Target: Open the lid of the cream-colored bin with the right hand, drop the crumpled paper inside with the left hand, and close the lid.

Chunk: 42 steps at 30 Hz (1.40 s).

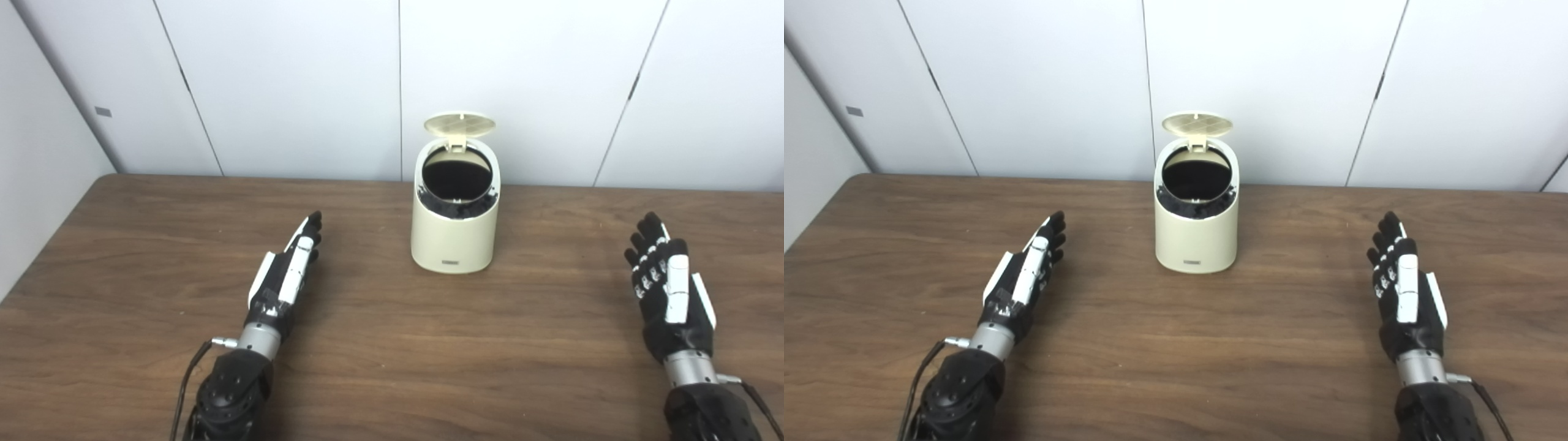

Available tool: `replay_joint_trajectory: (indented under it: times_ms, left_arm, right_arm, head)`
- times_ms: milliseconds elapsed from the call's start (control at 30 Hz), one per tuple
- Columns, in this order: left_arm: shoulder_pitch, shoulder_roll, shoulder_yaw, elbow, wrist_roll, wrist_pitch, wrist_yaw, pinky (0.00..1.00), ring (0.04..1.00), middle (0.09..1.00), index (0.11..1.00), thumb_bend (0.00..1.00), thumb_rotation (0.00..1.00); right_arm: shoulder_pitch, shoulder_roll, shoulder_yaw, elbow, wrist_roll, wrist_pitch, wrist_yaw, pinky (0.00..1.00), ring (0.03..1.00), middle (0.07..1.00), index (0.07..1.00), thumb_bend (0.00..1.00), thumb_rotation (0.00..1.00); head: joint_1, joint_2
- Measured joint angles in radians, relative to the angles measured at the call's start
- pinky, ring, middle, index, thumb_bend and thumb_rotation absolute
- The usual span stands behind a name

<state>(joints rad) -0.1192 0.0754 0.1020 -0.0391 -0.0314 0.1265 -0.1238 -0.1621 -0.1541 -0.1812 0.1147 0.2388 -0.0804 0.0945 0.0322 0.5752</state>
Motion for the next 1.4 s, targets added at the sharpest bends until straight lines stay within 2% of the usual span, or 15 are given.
replay_joint_trajectory:
  times_ms: [167,300,433,567,700,800,967,1067,1167,1233,1267,1333,1400]
  left_arm:
    - [0.012,-0.012,0.001,0.019,-0.020,-0.052,0.012,1.00,1.000,1.000,1.000,0.49,1.00]
    - [0.022,-0.020,0.010,0.039,-0.042,-0.095,0.022,1.00,1.000,1.000,1.000,0.49,1.00]
    - [0.030,-0.027,0.025,0.044,-0.063,-0.112,0.035,1.00,1.000,1.000,1.000,0.49,1.00]
    - [0.031,-0.039,0.039,0.065,-0.074,-0.147,0.052,1.00,1.000,1.000,1.000,0.51,1.00]
    - [0.031,-0.038,0.039,0.068,-0.081,-0.154,0.059,1.00,1.000,1.000,1.000,0.51,1.00]
    - [0.031,-0.038,0.037,0.069,-0.081,-0.158,0.064,1.00,1.000,1.000,1.000,0.51,1.00]
    - [0.033,-0.038,0.034,0.069,-0.077,-0.159,0.076,1.00,1.000,1.000,1.000,0.47,1.00]
    - [0.034,-0.038,0.031,0.069,-0.072,-0.160,0.083,1.00,1.000,1.000,1.000,0.48,1.00]
    - [0.035,-0.037,0.028,0.069,-0.071,-0.164,0.082,1.00,1.000,1.000,1.000,0.46,1.00]
    - [0.035,-0.035,0.026,0.069,-0.071,-0.164,0.082,1.00,1.000,1.000,1.000,0.46,1.00]
    - [0.035,-0.034,0.025,0.069,-0.071,-0.164,0.082,1.00,1.000,1.000,1.000,0.46,1.00]
    - [0.035,-0.032,0.023,0.069,-0.070,-0.165,0.082,1.00,1.000,1.000,1.000,0.45,1.00]
    - [0.036,-0.027,0.020,0.070,-0.067,-0.167,0.081,1.00,0.999,1.000,1.000,0.46,1.00]
  right_arm:
    - [0.000,0.000,-0.002,-0.002,0.011,-0.001,0.000,1.00,1.000,1.000,0.995,0.61,0.95]
    - [0.013,0.001,-0.003,-0.021,0.013,0.003,-0.001,1.00,1.000,1.000,0.988,0.58,0.97]
    - [0.045,0.009,-0.002,-0.068,0.012,0.033,-0.014,1.00,1.000,1.000,0.964,0.58,0.98]
    - [0.049,0.011,0.005,-0.095,-0.022,0.044,-0.029,1.00,1.000,0.999,0.965,0.58,1.00]
    - [0.043,-0.008,0.032,-0.114,-0.088,0.048,-0.031,1.00,0.995,0.989,0.962,0.57,1.00]
    - [0.024,-0.040,0.057,-0.115,-0.159,0.054,-0.031,1.00,0.967,0.951,0.921,0.60,0.99]
    - [-0.019,-0.070,0.076,-0.173,-0.219,0.128,-0.034,0.98,0.958,0.939,0.902,0.59,0.99]
    - [-0.072,-0.080,0.091,-0.184,-0.249,0.158,-0.031,0.97,0.952,0.931,0.897,0.61,0.98]
    - [-0.115,-0.090,0.107,-0.184,-0.259,0.161,-0.018,0.99,0.987,0.992,0.913,0.59,0.95]
    - [-0.143,-0.093,0.123,-0.187,-0.276,0.174,-0.014,0.96,0.991,0.998,0.899,0.60,0.96]
    - [-0.155,-0.094,0.131,-0.190,-0.291,0.180,-0.014,0.95,0.991,0.999,0.896,0.61,0.96]
    - [-0.174,-0.096,0.154,-0.210,-0.326,0.206,-0.013,0.91,0.934,0.920,0.864,0.60,0.99]
    - [-0.191,-0.094,0.184,-0.241,-0.360,0.233,-0.011,0.88,0.904,0.893,0.850,0.58,1.00]
  head:
    - [-0.005,0.003]
    - [-0.006,0.008]
    - [-0.012,0.011]
    - [-0.012,0.011]
    - [-0.034,0.012]
    - [-0.035,0.014]
    - [-0.061,0.011]
    - [-0.074,0.008]
    - [-0.080,0.008]
    - [-0.080,0.008]
    - [-0.107,0.003]
    - [-0.115,-0.001]
    - [-0.132,-0.012]
